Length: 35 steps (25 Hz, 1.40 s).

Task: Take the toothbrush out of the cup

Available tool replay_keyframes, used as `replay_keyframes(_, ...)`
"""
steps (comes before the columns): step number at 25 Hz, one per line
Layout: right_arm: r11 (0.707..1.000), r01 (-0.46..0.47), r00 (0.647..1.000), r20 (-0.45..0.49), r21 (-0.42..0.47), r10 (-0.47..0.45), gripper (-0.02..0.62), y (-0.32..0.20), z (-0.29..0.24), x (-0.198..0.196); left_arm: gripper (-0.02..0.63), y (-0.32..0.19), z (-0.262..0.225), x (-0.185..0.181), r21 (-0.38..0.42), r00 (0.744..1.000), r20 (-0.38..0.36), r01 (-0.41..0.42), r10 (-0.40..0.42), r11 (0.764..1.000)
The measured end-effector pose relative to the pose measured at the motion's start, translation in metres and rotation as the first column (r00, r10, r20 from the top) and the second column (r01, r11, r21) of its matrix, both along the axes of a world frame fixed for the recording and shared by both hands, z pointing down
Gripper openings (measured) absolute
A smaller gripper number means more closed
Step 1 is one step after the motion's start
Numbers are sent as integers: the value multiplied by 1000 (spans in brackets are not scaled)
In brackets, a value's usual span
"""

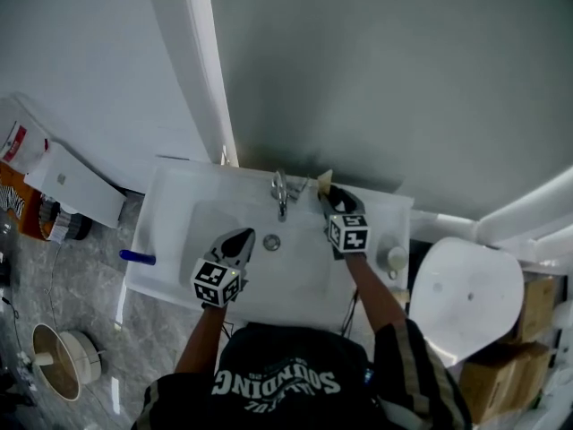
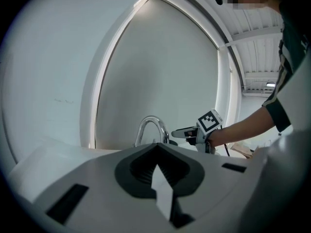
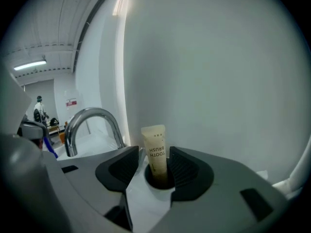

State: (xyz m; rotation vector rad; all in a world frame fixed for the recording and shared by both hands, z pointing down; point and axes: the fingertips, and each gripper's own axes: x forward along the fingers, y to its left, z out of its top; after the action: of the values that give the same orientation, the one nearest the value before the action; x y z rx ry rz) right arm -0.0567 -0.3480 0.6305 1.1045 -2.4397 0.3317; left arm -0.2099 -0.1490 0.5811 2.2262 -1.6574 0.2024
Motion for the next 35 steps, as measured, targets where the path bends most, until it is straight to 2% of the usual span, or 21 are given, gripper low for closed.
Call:
replay_keyframes(9,998,68,990,-126,-5,-68,201,-25,30,-24,0,15,7,-29,-30,997,0,82,-82,996)
replay_keyframes(17,998,49,988,-142,-47,-55,198,-26,34,-28,0,22,10,-33,-31,995,8,101,-101,994)
replay_keyframes(19,998,48,988,-144,-42,-54,167,-27,31,-26,0,21,10,-33,-28,995,9,98,-98,995)
replay_keyframes(24,999,45,994,-102,14,-44,120,-27,16,-17,0,21,5,-25,-27,997,-1,80,-80,996)
replay_keyframes(35,992,9,1000,1,126,-9,115,-12,-68,4,0,16,-10,-5,18,1000,2,3,-3,1000)
